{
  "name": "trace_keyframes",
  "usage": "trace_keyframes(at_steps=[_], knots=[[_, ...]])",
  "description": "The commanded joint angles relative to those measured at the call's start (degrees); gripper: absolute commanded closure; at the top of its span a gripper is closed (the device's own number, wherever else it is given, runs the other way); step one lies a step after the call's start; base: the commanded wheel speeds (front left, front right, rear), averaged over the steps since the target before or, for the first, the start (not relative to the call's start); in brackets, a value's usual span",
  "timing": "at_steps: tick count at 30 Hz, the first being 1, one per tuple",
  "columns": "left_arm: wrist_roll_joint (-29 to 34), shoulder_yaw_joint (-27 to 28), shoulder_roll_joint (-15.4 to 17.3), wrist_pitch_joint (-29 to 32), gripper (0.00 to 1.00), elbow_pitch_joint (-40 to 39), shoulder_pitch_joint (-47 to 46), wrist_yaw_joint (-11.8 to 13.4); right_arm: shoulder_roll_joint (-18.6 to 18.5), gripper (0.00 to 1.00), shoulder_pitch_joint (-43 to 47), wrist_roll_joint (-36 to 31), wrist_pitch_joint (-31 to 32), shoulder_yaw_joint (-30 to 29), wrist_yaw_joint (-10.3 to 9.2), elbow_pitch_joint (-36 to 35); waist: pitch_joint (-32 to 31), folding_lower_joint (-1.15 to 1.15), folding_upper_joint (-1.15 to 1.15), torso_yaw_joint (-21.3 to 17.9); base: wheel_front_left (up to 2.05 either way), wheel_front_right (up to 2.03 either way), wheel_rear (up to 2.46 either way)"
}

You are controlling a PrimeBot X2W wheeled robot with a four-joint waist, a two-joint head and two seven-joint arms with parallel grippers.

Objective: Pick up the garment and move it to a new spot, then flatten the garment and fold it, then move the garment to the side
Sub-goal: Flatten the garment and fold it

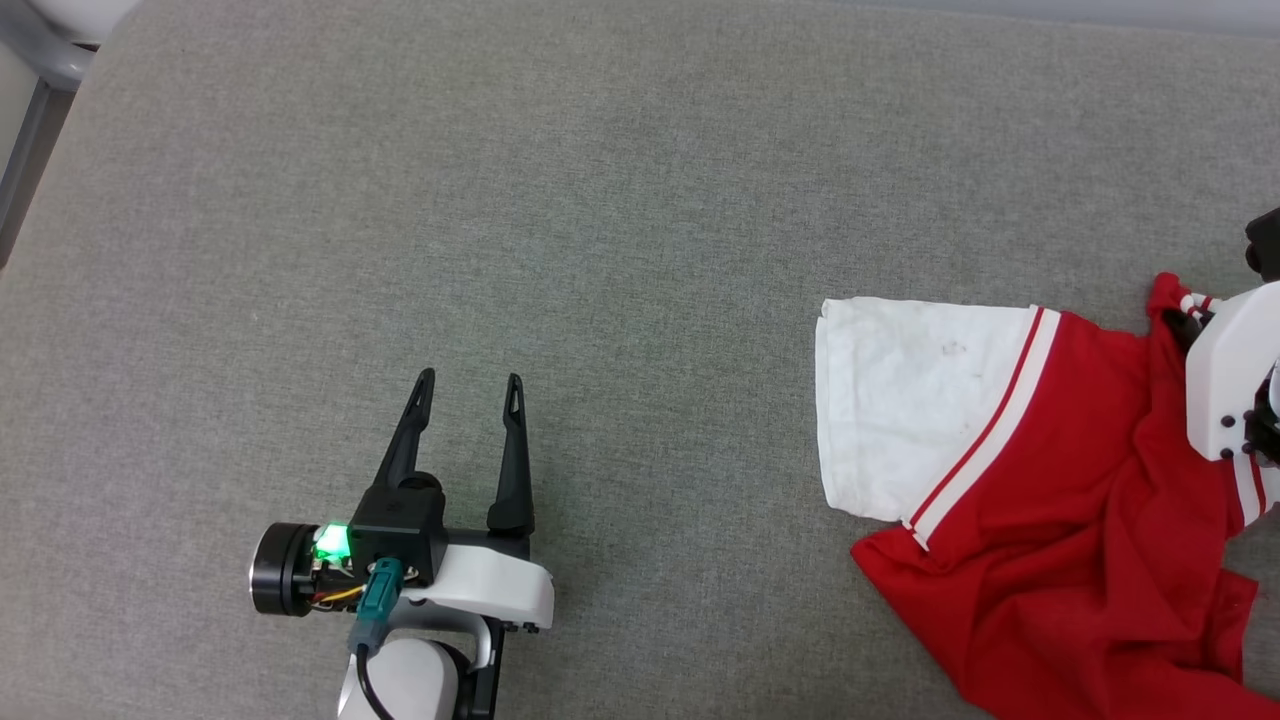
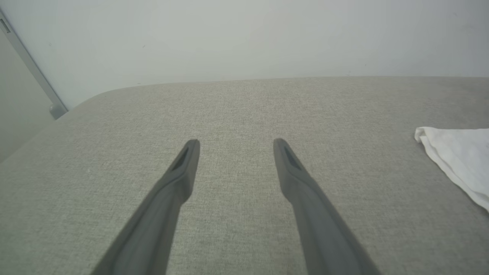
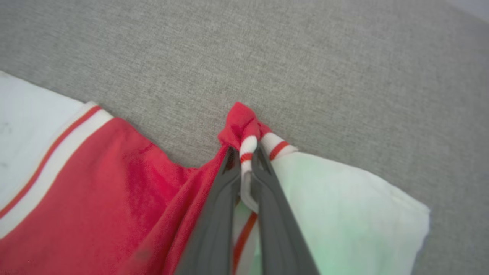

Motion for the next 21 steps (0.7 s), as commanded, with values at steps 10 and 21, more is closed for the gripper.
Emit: trace_keyframes(at_steps=[10, 21], knots=[[0.63, 1.53, 0.04, -0.15, 0.0, 0.58, 0.9, 0.05, 0.02, 0.0, -3.75, 2.73, -11.31, 7.29, -0.04, 8.2, -2.29, -0.01, 0.0, -1.85, 0.0, 0.0, 0.0], [1.28, 4.08, 1.57, -0.15, 0.0, 0.64, 1.2, -1.26, 1.06, 0.0, 0.5, -1.74, -32.44, 2.06, -0.04, 2.53, -8.0, -0.01, 0.0, -6.45, 0.0, 0.0, 0.0]])
